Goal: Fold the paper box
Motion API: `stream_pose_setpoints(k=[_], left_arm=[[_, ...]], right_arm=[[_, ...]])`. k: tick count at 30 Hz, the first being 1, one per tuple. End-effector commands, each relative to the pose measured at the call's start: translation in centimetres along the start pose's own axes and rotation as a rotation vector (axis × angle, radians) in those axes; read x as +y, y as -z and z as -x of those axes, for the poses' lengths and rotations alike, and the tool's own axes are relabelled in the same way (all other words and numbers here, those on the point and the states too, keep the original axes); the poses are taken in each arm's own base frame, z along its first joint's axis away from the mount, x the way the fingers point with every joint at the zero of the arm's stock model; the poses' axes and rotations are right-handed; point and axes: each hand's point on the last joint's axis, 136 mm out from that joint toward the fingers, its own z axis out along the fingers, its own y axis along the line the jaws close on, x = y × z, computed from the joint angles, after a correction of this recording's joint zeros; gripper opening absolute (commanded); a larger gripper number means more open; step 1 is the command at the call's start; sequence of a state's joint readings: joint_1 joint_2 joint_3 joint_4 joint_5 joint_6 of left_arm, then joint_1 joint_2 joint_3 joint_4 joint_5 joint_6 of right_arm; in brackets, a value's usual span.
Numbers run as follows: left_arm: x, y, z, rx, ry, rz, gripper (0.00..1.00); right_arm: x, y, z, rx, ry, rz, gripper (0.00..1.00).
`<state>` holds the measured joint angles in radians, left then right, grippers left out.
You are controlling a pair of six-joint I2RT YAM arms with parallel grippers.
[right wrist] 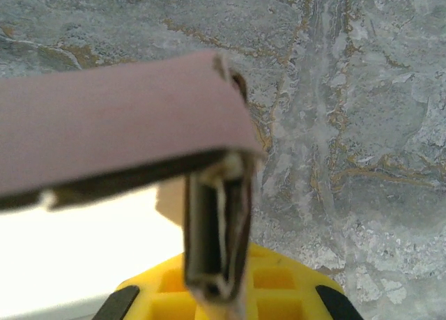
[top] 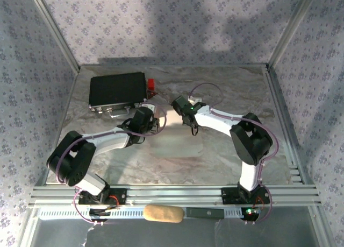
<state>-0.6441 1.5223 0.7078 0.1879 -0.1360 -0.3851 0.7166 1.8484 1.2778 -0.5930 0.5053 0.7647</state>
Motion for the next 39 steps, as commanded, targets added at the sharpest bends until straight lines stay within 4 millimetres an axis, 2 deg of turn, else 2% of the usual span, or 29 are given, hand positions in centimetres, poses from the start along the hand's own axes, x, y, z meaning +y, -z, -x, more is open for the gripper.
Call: stream_pose_setpoints(k=[1, 5, 11, 13, 18, 24, 27, 35, 39], left_arm=[[0.3, -0.6, -1.5, 0.053, -0.011, -0.039, 0.16], [0.0, -1.0, -1.5, 0.062, -0.02, -0.045, 0.15], [0.0, -1.5, -1.7, 0.068, -0.038, -0.013, 0.25], [0.4, -1.5, -1.7, 0.066, -0.039, 0.005, 0.25], [0.4, -1.7, -1.2, 0.052, -0.049, 0.012, 0.13], [0.5, -2.1, -0.7, 0.04, -0.056, 0.062, 0.13], [1.2, -2.6, -0.9, 0.043, -0.038, 0.117, 0.01], [1.7, -3.3, -2.6, 0.049, -0.062, 0.385, 0.0], [1.6, -3.9, -3.7, 0.048, -0.012, 0.396, 0.0]], right_arm=[[-0.5, -0.3, -0.6, 0.054, 0.036, -0.027, 0.0], [-0.4, -0.2, -0.5, 0.062, 0.034, -0.028, 0.0], [-0.4, 0.0, -0.5, 0.072, 0.023, -0.045, 0.0], [-0.6, -0.1, -0.6, 0.076, 0.022, -0.054, 0.0], [-0.7, -0.1, -0.7, 0.075, 0.022, -0.064, 0.0], [-0.5, -0.3, -0.8, 0.08, 0.033, -0.076, 0.0], [-0.5, -0.3, -0.8, 0.078, 0.039, -0.093, 0.0], [-0.6, -0.7, -1.2, 0.089, 0.03, -0.113, 0.0], [-0.7, -0.6, -1.1, 0.076, 0.016, -0.104, 0.0]])
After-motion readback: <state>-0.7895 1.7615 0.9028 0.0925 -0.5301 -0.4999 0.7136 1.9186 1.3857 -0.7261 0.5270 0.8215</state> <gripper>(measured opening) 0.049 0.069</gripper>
